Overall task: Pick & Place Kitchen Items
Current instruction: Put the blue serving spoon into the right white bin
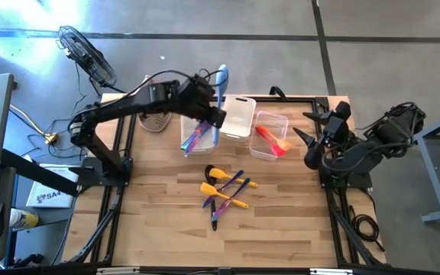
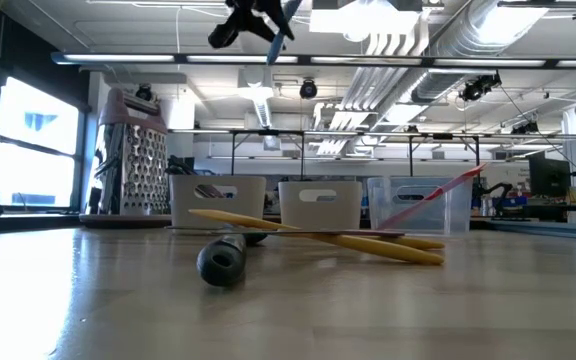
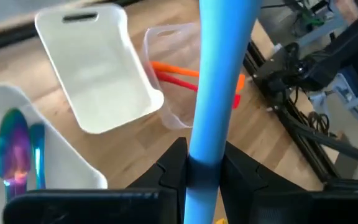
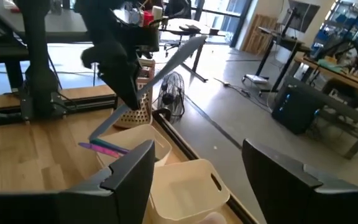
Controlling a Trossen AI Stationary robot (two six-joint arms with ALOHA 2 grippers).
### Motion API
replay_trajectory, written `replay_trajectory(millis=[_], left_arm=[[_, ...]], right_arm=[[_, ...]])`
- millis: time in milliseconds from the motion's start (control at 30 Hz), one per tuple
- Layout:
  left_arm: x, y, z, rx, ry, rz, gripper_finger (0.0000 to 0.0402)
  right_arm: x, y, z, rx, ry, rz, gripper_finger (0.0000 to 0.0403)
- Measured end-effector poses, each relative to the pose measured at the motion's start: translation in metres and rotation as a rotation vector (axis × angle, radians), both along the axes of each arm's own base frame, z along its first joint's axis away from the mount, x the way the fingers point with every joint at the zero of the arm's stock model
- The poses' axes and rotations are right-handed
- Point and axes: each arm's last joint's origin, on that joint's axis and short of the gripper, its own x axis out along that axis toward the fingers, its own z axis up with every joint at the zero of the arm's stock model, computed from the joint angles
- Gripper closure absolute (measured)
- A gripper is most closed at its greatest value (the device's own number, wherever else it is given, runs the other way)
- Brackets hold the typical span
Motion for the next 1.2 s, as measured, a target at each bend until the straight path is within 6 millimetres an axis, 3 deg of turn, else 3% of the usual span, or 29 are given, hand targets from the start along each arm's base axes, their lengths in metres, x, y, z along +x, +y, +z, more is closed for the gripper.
replay_trajectory(millis=[100,367,600,800,967,1200], left_arm=[[0.001,0.016,-0.011,-0.106,0.029,-0.042,0.0345],[0.032,0.047,-0.056,-0.342,0.093,-0.208,0.0345],[0.056,0.069,-0.064,-0.501,0.177,-0.317,0.0345],[0.055,0.093,-0.077,-0.693,0.316,-0.351,0.0345],[0.057,0.115,-0.104,-0.796,0.368,-0.329,0.0345],[0.069,0.125,-0.14,-0.925,0.382,-0.331,0.0345]], right_arm=[[0.0,0.0,-0.001,0.011,0.001,-0.002,0.0167],[0.0,0.0,-0.002,0.026,0.009,0.018,0.0168],[0.0,0.0,-0.001,0.023,0.007,0.013,0.0168],[-0.001,0.0,-0.002,0.047,-0.002,0.007,0.0168],[-0.003,-0.002,-0.005,0.075,-0.003,-0.01,0.0168],[-0.005,-0.003,-0.008,0.093,0.001,-0.027,0.0168]])
